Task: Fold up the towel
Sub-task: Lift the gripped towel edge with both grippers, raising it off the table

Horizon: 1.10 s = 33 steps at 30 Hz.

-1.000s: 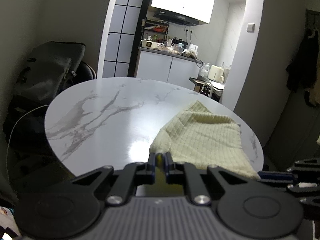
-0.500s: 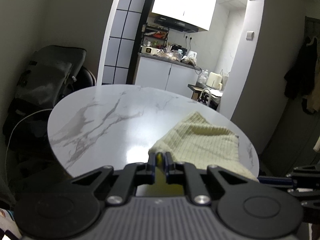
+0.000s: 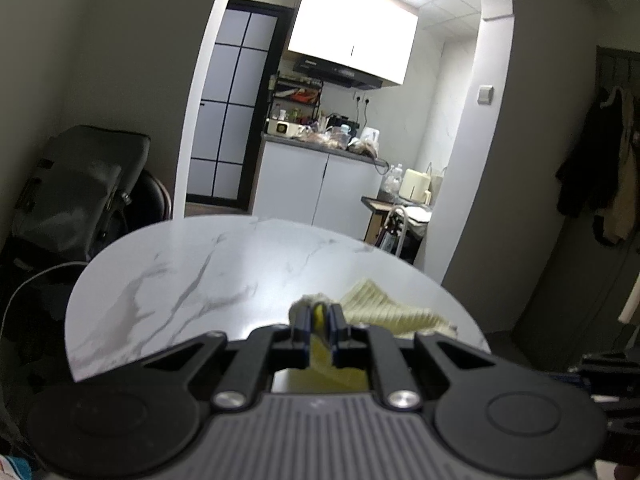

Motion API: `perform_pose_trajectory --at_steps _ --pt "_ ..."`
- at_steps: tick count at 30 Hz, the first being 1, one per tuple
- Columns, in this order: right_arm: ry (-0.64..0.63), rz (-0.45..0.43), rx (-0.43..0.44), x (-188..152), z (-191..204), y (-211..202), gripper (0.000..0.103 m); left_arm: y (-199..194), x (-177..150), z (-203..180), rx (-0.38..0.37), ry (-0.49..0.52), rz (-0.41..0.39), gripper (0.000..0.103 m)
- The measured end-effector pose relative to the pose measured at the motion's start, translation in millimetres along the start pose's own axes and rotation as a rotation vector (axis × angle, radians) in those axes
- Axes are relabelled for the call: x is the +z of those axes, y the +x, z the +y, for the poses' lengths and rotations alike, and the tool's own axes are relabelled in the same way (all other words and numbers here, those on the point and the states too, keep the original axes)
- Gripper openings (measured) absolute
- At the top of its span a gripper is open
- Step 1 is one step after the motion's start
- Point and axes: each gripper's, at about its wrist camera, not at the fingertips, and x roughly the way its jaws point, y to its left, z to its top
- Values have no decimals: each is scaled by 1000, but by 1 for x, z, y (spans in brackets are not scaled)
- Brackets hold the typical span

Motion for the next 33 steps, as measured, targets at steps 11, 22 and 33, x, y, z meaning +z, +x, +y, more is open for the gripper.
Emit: perform_pose_trajectory --at_steps 11,22,33 --pt "40 -19 -16 15 -36 3 12 32 26 -28 -34 21 0 9" --pt "77 -4 -45 21 -74 12 12 75 35 -50 -59 40 31 10" --pt "117 30 -56 19 -108 26 12 119 35 -60 -74 34 78 9"
